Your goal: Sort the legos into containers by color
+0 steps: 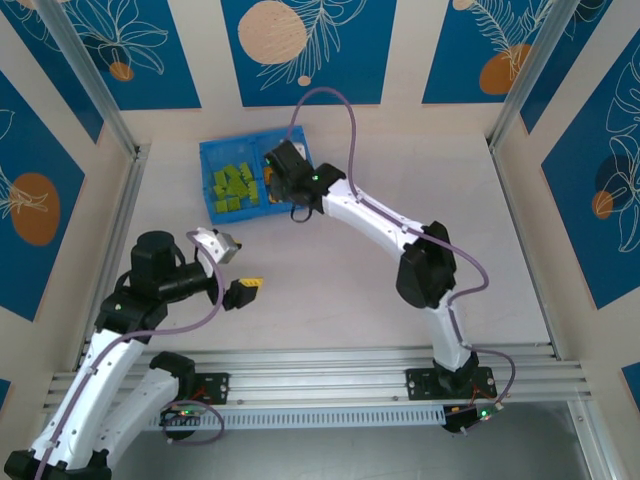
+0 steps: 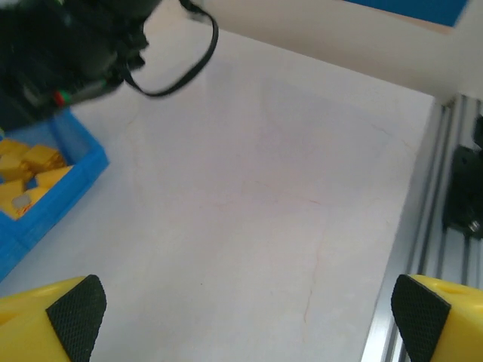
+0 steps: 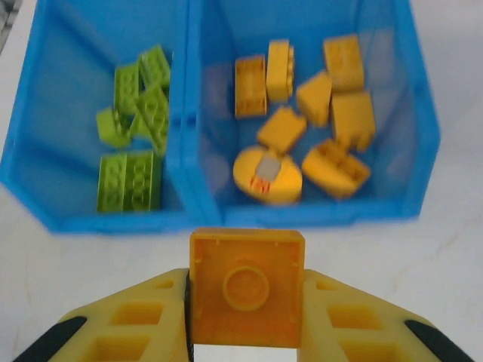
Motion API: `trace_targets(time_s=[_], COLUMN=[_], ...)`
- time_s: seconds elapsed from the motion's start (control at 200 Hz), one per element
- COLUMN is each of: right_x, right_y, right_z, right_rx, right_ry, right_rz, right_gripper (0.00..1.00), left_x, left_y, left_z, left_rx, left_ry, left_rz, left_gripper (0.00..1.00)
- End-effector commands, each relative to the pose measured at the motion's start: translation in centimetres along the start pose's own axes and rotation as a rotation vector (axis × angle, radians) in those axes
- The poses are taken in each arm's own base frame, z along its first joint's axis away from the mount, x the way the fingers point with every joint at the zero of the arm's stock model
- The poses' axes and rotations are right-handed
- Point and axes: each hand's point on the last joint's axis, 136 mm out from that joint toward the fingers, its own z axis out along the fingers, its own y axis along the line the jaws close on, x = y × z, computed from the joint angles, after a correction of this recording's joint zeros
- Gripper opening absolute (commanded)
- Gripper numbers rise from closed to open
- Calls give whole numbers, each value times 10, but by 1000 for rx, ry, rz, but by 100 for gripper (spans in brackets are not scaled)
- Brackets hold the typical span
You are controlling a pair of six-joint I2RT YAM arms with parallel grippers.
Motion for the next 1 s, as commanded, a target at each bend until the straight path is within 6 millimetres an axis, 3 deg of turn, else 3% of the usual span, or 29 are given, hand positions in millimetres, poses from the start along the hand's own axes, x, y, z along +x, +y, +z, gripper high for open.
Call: trace_targets(time_s=[0.0,0.115,0.22,0.37,0.44,0.54,0.735,0.885,0.995], right_x=[-10,-36,-62,-103,-116,-132,-158,-146,-122], right_y=[-14,-13,-10,9,14,22,18,-15,-51], right_z=[47,81,100,91,79,48,-55,-126,-170], right_rx=[53,36,-56,-176,-203,-226,-227,-158,-153], right_ry=[0,-53,-115,-268,-305,-335,-344,-348,-409], right_rz=[-47,-56,-39,-98,-94,-98,-116,-163,-164], right_gripper=[32,33,34,41,54,70,73,80,89], left_x=[1,24,32,39,42,48,78,93,95], left_y=[31,61,62,59,63,79,123,156,175], left_z=[-2,-10,-9,-6,-5,-4,-6,-20,-28], left_rx=[-190,-384,-395,-378,-400,-474,-726,-948,-1064], left_ry=[-14,13,5,13,15,14,34,27,37], left_rz=[-153,-309,-391,-441,-440,-455,-570,-526,-436], left_gripper=[100,100,100,100,100,100,100,100,100])
